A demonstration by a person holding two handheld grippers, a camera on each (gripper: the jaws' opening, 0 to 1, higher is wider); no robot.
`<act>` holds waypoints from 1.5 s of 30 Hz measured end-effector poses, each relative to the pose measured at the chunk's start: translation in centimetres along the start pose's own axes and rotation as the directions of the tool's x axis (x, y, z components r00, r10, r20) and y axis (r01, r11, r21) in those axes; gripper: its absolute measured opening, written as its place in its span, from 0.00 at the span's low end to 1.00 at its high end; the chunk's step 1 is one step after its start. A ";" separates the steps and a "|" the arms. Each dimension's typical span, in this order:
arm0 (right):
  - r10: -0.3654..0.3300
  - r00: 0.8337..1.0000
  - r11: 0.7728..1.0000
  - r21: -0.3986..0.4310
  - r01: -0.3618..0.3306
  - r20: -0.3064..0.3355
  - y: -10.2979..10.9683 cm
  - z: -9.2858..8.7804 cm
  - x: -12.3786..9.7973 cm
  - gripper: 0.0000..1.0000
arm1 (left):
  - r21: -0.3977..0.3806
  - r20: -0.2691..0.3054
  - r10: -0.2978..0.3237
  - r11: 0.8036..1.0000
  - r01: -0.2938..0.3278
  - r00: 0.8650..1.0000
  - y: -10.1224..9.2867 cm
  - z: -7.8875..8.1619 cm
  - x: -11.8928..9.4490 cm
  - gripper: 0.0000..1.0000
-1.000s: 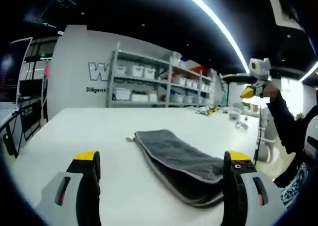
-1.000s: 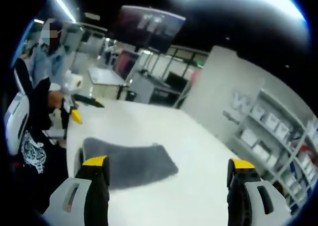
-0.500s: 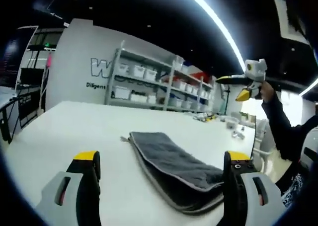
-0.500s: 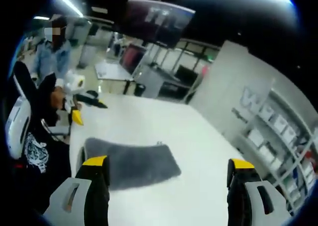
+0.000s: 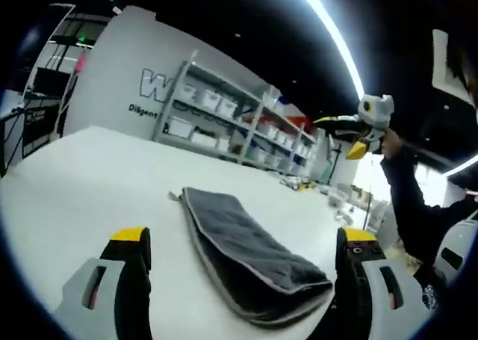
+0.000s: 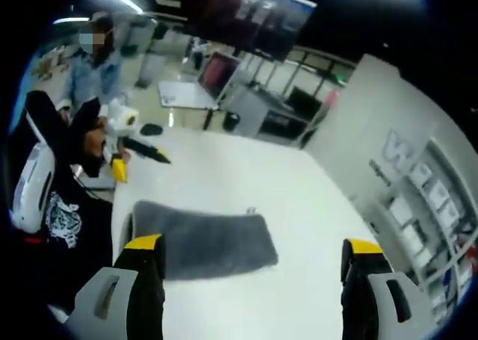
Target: Open the folded towel by lifting each exposed corner and separating the folded layers until the towel lies flat within the target outline without major curled edges
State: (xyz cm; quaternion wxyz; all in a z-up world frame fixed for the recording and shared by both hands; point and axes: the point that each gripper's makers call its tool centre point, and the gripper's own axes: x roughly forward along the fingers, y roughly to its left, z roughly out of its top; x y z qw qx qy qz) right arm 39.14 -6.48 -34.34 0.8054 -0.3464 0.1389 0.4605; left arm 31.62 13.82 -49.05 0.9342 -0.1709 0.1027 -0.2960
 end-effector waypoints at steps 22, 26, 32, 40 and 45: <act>0.077 0.995 0.997 -0.024 -0.079 -0.071 -1.2 1.5 0.6 0.99 | -0.217 -0.032 -0.082 0.973 0.073 0.996 -0.7 -2.9 0.4 1.00; 0.080 0.994 0.996 -0.020 -0.082 -0.075 -1.6 1.8 0.7 0.99 | -0.262 -0.044 -0.113 0.960 0.098 0.993 -1.4 -3.7 0.4 1.00; 0.083 0.992 0.996 -0.030 -0.086 -0.093 -1.7 2.0 1.0 0.99 | -0.401 -0.070 -0.190 0.904 0.147 0.979 -2.9 -5.6 0.5 0.96; 0.084 0.992 0.995 -0.047 -0.088 -0.093 -1.1 2.2 1.2 0.99 | -0.541 -0.056 -0.196 0.830 0.135 0.979 -2.1 -6.3 0.6 0.94; 0.077 0.993 0.995 -0.052 -0.082 -0.093 -1.3 2.2 1.2 0.99 | -0.567 -0.070 -0.199 0.815 0.125 0.978 -2.1 -6.9 0.8 0.92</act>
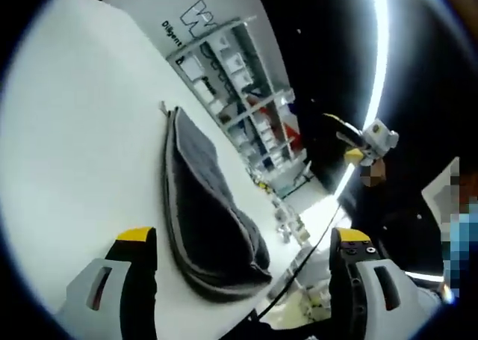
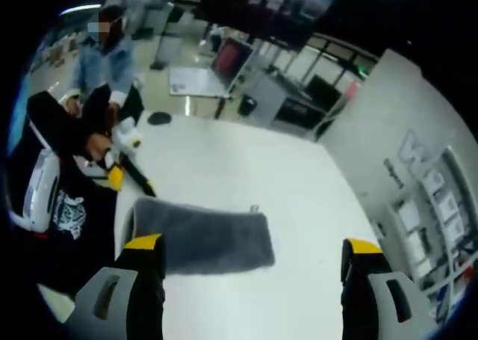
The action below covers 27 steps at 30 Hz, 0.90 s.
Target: Open the folded towel by lifting each exposed corner and separating the folded layers until the towel lies flat within the target outline without major curled edges
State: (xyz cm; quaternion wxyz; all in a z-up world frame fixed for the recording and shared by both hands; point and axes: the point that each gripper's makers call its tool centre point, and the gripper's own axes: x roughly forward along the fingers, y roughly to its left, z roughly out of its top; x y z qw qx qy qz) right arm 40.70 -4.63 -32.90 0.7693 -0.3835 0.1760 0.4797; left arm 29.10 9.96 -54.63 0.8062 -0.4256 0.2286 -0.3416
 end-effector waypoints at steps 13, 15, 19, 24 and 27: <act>0.017 1.000 0.999 0.028 -0.017 0.021 -0.6 0.2 0.8 0.99 | -0.067 -0.013 -0.021 0.998 0.020 1.000 -0.6 -0.8 0.1 0.84; 0.014 1.000 0.999 0.035 -0.015 0.024 -0.9 0.3 1.2 0.99 | -0.073 -0.012 -0.016 0.997 0.015 1.000 -0.5 -0.7 0.1 0.82; 0.020 0.999 0.999 0.031 -0.021 0.025 -0.5 0.4 1.8 0.99 | -0.052 -0.026 0.000 0.999 -0.001 1.000 -0.1 -0.8 -0.1 0.71; 0.036 0.999 0.999 0.024 -0.037 0.034 -0.3 0.5 2.2 0.99 | -0.034 -0.033 0.004 0.999 -0.005 0.999 0.2 -0.7 -0.2 0.55; 0.030 0.999 0.999 0.026 -0.030 0.031 -0.7 0.5 2.3 0.99 | -0.017 -0.041 0.007 1.000 -0.008 0.999 0.2 -0.9 -0.2 0.51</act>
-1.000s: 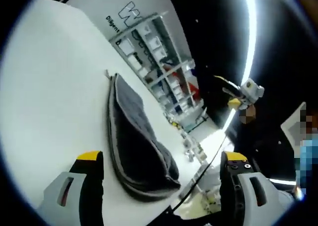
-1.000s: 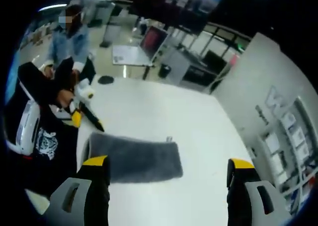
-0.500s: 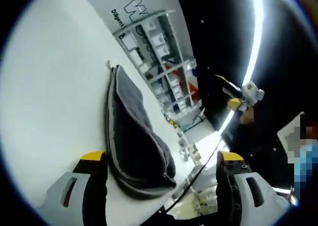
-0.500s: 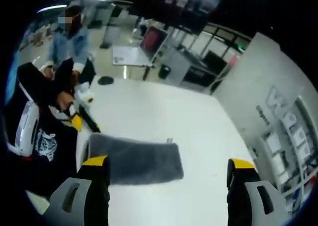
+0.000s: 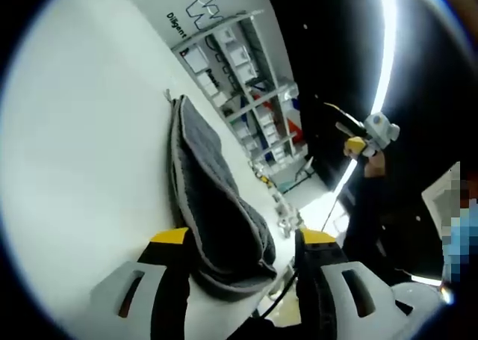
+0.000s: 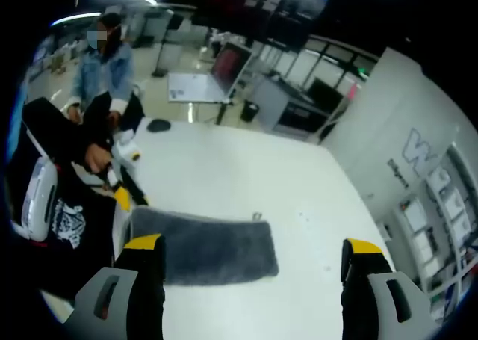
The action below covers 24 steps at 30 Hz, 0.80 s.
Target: Open the folded towel by lifting each exposed corner and separating the folded layers until the towel lies flat within the target outline without major curled edges
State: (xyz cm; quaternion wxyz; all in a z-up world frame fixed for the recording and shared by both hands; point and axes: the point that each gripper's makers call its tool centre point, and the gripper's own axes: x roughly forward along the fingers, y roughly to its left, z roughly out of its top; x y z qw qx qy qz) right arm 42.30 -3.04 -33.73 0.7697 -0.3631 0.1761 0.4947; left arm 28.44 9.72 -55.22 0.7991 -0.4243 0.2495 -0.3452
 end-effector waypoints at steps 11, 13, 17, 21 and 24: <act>0.010 1.000 1.000 -0.017 -0.010 0.013 0.7 0.6 0.5 0.99 | 0.012 -0.015 -0.034 0.999 0.034 0.999 0.0 -0.8 1.2 0.25; 0.011 1.000 1.000 -0.014 -0.011 0.018 0.6 0.7 0.6 0.99 | 0.028 -0.022 -0.033 0.999 0.034 0.999 -0.1 -1.1 1.2 0.22; 0.024 0.999 1.000 -0.019 -0.024 0.025 0.4 1.0 1.2 0.99 | 0.048 -0.020 -0.035 0.998 0.036 0.999 -0.1 -1.0 1.1 0.14; 0.022 1.000 1.000 -0.012 -0.021 0.023 0.1 1.2 1.5 0.99 | 0.063 -0.020 -0.034 0.997 0.035 0.999 -0.1 -0.8 1.0 0.13; 0.020 1.000 1.000 -0.012 -0.020 0.021 0.2 1.2 1.8 0.99 | 0.078 -0.013 -0.026 0.997 0.027 1.000 0.4 -0.3 0.7 0.18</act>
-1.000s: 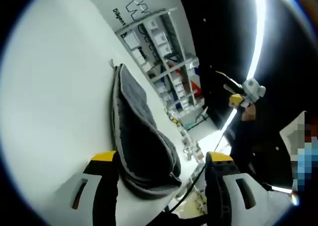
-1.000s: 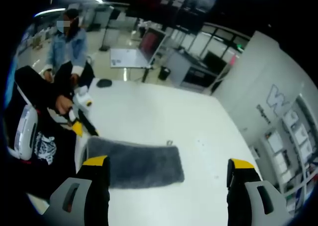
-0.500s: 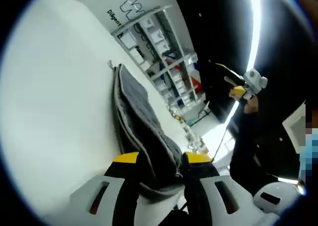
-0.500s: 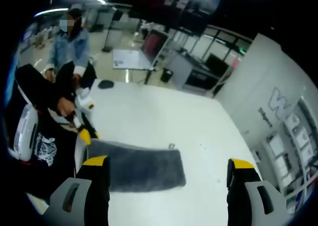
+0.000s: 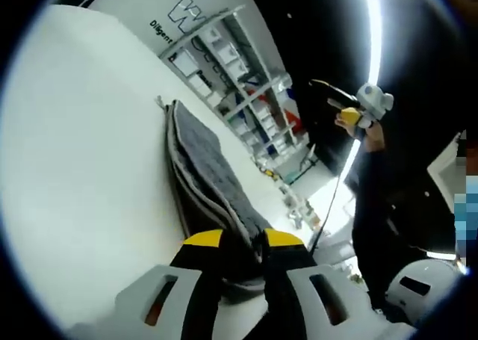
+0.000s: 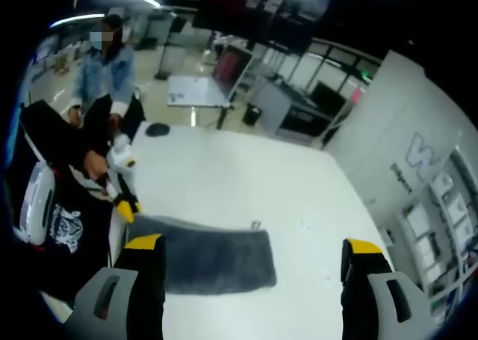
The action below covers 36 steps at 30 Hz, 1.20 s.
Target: Open the folded towel by lifting each exposed corner and separating the folded layers until the towel lies flat within the target outline without major curled edges
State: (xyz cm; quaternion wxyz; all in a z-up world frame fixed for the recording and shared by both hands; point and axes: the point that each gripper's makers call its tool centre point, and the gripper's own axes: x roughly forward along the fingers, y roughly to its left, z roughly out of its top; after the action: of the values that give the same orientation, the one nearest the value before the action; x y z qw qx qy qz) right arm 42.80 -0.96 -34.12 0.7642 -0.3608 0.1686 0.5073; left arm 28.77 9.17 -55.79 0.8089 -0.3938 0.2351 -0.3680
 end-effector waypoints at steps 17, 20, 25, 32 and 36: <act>0.002 1.000 1.000 -0.013 -0.003 -0.021 0.5 -0.5 0.7 0.98 | 0.216 -0.008 0.084 0.973 -0.080 0.996 0.6 0.4 -0.6 0.14; 0.004 1.000 1.000 -0.011 -0.004 -0.015 0.5 -0.4 0.7 0.98 | 0.219 -0.029 0.075 0.974 -0.066 0.997 0.4 0.1 -0.5 0.06; 0.000 1.000 1.000 -0.005 0.000 -0.021 0.2 -0.8 0.8 0.98 | 0.261 -0.017 0.102 0.961 -0.094 0.995 0.6 0.3 -0.6 0.11; 0.002 1.000 1.000 -0.004 -0.002 -0.019 0.2 -0.7 0.9 0.98 | 0.347 -0.015 0.124 0.931 -0.111 0.992 0.4 0.5 -0.7 0.06; 0.004 1.000 1.000 -0.005 -0.004 -0.019 0.3 -0.7 0.9 0.98 | 0.345 -0.025 0.128 0.932 -0.111 0.991 0.6 0.2 -0.6 0.07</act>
State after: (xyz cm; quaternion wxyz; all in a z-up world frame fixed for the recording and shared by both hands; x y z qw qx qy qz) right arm 42.98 -0.81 -35.31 0.7607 -0.3673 0.1753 0.5057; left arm 28.81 10.04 -56.11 0.8803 -0.2229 0.2098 -0.3625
